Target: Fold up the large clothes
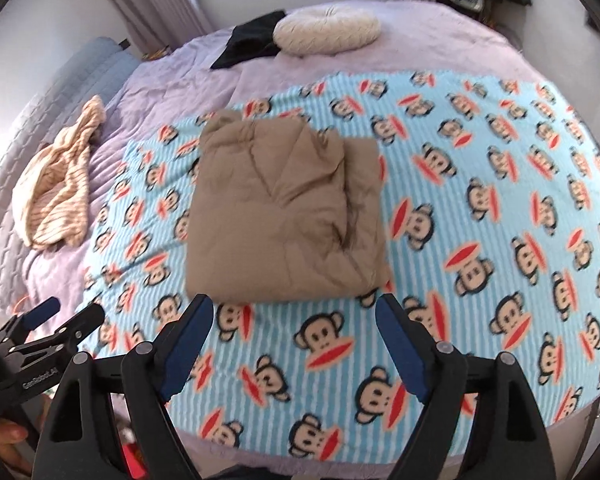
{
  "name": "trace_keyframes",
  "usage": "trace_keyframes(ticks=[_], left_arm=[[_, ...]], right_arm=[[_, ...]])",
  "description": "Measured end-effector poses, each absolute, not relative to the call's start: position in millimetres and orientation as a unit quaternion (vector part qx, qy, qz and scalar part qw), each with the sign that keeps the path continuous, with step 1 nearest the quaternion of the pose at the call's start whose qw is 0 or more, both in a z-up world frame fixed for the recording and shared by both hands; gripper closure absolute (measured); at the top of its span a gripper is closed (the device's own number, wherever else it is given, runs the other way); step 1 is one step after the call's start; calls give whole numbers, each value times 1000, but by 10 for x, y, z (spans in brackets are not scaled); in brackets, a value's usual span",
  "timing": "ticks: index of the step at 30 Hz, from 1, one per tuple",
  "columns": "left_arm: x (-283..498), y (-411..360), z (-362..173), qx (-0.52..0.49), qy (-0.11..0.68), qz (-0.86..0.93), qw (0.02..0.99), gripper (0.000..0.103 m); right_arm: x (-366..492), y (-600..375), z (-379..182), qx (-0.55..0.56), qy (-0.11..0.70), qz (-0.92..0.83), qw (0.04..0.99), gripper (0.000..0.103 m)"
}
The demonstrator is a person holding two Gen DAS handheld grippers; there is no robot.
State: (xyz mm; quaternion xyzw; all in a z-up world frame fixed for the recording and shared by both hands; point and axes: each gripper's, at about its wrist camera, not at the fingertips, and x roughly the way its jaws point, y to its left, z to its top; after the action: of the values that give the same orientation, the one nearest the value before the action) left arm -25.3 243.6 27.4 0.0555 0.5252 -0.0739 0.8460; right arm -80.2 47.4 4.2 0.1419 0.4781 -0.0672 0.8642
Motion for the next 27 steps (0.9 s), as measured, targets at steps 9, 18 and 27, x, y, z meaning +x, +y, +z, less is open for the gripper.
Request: trace_keyframes(ticks=[9,18,27], left_arm=[[-201,2473,352,48,515,-63,854,1],[-185,2483,625,42,491,-59,868,1],[-206,2450,736,41,482,-65,873,1]], right_arm=[[-688,495,221,129,459,-81,875,0],[-678,574,404,111,446,-90,883,0],[-709,622,519,104,434,-92,890,0]])
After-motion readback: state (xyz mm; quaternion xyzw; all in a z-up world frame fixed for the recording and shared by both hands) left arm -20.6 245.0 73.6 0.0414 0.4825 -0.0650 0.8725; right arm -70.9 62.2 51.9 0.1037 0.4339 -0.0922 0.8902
